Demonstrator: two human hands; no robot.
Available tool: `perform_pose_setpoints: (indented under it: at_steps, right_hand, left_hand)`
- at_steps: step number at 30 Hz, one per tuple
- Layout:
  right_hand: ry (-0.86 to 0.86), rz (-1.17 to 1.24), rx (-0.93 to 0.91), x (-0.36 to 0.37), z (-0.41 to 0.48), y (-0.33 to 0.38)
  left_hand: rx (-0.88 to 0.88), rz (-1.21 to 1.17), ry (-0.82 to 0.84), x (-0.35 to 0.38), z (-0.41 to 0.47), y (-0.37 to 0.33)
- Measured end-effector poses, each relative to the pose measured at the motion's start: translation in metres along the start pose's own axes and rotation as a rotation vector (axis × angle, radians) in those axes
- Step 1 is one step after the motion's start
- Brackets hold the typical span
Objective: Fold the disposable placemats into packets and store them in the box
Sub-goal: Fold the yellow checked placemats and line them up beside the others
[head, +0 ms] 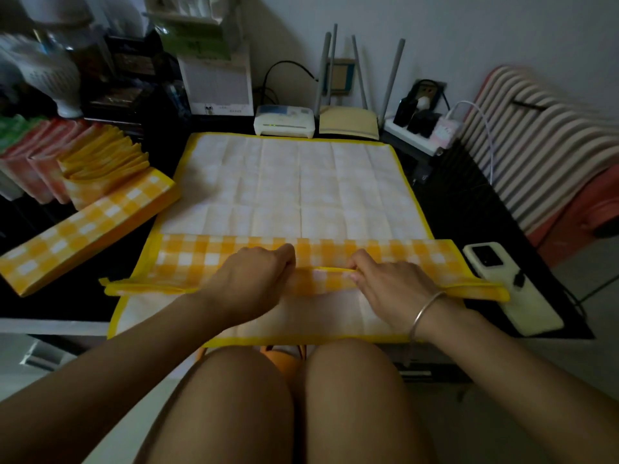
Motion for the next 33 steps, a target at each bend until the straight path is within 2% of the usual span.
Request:
perform_pose_setpoints:
  at_steps: [3, 5, 7, 13, 15, 17, 20, 24, 30, 33]
  right_hand:
    - [0.073, 0.064, 0.009, -0.010, 0.011, -0.007]
    - [0.099, 0.100, 0.017, -0.016, 0.022, -0.014]
    - [0.055, 0.033, 0.013, -0.021, 0.034, -0.018]
    - [-0.029, -0.083, 0.031, 0.001, 0.063, -0.022]
    - [-0.073, 0.007, 0.056, 0.016, 0.067, -0.026]
    - [-0.189, 0.133, 0.076, 0.026, 0.067, -0.029]
    - [-0.340, 0.183, 0.100, 0.034, 0.063, -0.033]
    - [-0.380, 0.215, 0.118, 0.043, 0.060, -0.034]
    - [-0.345, 0.195, 0.252, 0.038, 0.066, -0.020]
    - [-0.298, 0.245, 0.225, 0.042, 0.069, 0.003]
  left_hand:
    - [-0.063, 0.018, 0.168, -0.006, 0.021, 0.000]
    - [-0.091, 0.059, 0.206, -0.009, 0.033, 0.007]
    - [-0.112, 0.130, 0.209, -0.005, 0.043, 0.016]
    - [-0.134, 0.258, 0.020, 0.014, 0.050, 0.029]
    - [-0.113, 0.222, -0.033, 0.023, 0.048, 0.034]
    - [-0.088, 0.151, -0.091, 0.031, 0.044, 0.038]
    - [-0.064, 0.132, -0.155, 0.038, 0.039, 0.042]
    - [-0.076, 0.078, -0.186, 0.041, 0.038, 0.045]
    - [-0.097, 0.058, -0.178, 0.042, 0.040, 0.049]
    - [-0.093, 0.065, -0.156, 0.043, 0.041, 0.049]
Point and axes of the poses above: each hand's wrist, its own z-axis towards the middle knuckle, its own x-axis out of the palm, y = z × x, the point moved 5 cm from there along z, towards the middle knuckle
